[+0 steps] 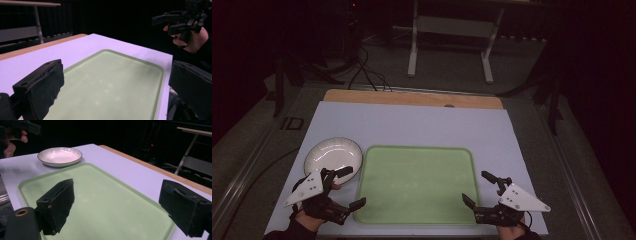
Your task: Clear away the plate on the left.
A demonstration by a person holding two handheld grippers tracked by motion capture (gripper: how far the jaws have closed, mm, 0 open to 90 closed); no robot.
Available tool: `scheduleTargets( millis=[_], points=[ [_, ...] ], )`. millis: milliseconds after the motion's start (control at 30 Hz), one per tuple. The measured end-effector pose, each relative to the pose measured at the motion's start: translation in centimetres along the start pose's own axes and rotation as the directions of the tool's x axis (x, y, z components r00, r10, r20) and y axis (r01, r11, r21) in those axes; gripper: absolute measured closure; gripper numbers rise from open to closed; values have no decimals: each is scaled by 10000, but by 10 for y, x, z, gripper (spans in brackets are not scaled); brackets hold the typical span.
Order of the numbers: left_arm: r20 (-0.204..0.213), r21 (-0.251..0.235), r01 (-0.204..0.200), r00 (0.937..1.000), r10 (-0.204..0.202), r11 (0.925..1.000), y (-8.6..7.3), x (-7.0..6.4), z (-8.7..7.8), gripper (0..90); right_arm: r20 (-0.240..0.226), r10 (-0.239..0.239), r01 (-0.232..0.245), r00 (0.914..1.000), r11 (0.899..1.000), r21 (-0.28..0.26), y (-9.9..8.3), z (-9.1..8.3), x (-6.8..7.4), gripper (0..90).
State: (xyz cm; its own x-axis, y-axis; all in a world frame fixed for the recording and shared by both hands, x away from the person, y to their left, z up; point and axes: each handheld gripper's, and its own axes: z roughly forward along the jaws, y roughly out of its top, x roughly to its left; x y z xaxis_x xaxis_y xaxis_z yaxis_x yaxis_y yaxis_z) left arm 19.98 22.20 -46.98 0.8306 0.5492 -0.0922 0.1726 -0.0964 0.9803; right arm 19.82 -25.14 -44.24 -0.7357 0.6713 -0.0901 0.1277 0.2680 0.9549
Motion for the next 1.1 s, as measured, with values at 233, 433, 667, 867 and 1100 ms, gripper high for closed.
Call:
scheduleTargets(
  millis=[233,433,667,867,1100],
  points=[
    [297,423,-173,9994,161,9990,0,-5,6,0,-27,193,-193,9998,9998,-43,-2,-1,-3,128],
    [389,1339,-170,9992,119,9908,5,-12,11,0,-57,52,-52,10000,10000,-28,-1,-1,0,128],
    [1579,1374,-117,9874,-103,9905,22,-23,13,0,-38,28,-28,10000,10000,-30,-1,1,1,128],
    [2007,1641,-782,9786,443,9833,41,-34,12,0,-160,2,-3,9999,10000,-18,0,2,3,128],
    [2124,1966,-1110,9748,682,9742,63,-35,14,0,-192,-184,181,9996,9998,-125,1,3,5,128]
  ],
)
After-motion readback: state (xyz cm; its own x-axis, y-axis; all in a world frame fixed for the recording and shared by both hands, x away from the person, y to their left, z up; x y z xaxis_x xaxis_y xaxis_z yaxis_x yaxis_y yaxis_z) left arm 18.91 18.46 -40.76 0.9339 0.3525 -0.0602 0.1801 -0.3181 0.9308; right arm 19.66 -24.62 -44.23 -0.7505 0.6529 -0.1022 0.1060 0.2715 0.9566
